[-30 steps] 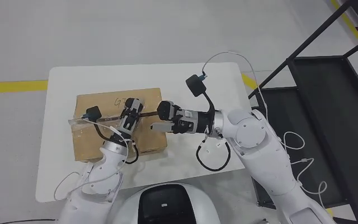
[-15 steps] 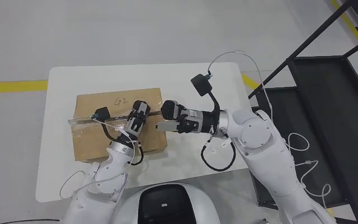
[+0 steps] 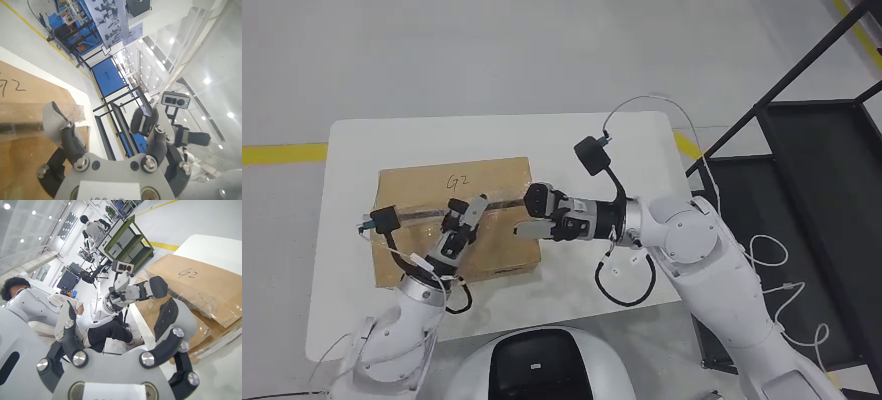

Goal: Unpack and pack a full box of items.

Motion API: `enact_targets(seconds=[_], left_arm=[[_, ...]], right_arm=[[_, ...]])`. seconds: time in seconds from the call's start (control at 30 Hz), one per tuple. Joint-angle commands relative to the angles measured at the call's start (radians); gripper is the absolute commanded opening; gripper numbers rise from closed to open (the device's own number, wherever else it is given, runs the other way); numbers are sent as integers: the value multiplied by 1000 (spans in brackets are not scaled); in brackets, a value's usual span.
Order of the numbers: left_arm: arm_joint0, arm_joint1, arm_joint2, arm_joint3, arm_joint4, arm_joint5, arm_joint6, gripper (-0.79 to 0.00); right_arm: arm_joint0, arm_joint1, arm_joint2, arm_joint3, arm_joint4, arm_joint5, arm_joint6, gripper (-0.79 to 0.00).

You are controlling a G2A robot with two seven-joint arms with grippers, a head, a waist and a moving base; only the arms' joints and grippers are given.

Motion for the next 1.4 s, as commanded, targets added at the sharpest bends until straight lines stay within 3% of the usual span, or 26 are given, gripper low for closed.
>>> enact_targets(seconds=[0.0, 0.13, 0.33, 0.57, 0.73, 1.07, 1.37], left_arm=[[42, 5, -59, -21, -25, -38, -8, 0], [113, 15, -208, -15, -143, -118, -25, 0], [165, 26, -394, 90, -325, -215, -78, 0], [153, 30, -486, 152, -535, -246, -140, 0], [144, 33, -524, 182, -569, -197, -167, 0], [67, 34, -462, 277, -635, -141, -265, 0], [66, 32, -450, 269, -616, -144, -262, 0]], right_arm=[[20, -4, -22, 11, -5, 7, -10, 0], [49, -8, -50, 27, -7, 14, -17, 0], [73, -13, -76, 49, -5, 17, -25, 0], [76, -13, -84, 45, -15, 34, -31, 0], [83, -14, -93, 36, -21, 52, -32, 0], [145, -23, -174, 69, 10, 101, 84, 0], [183, -32, -178, 151, -69, 205, -34, 0]])
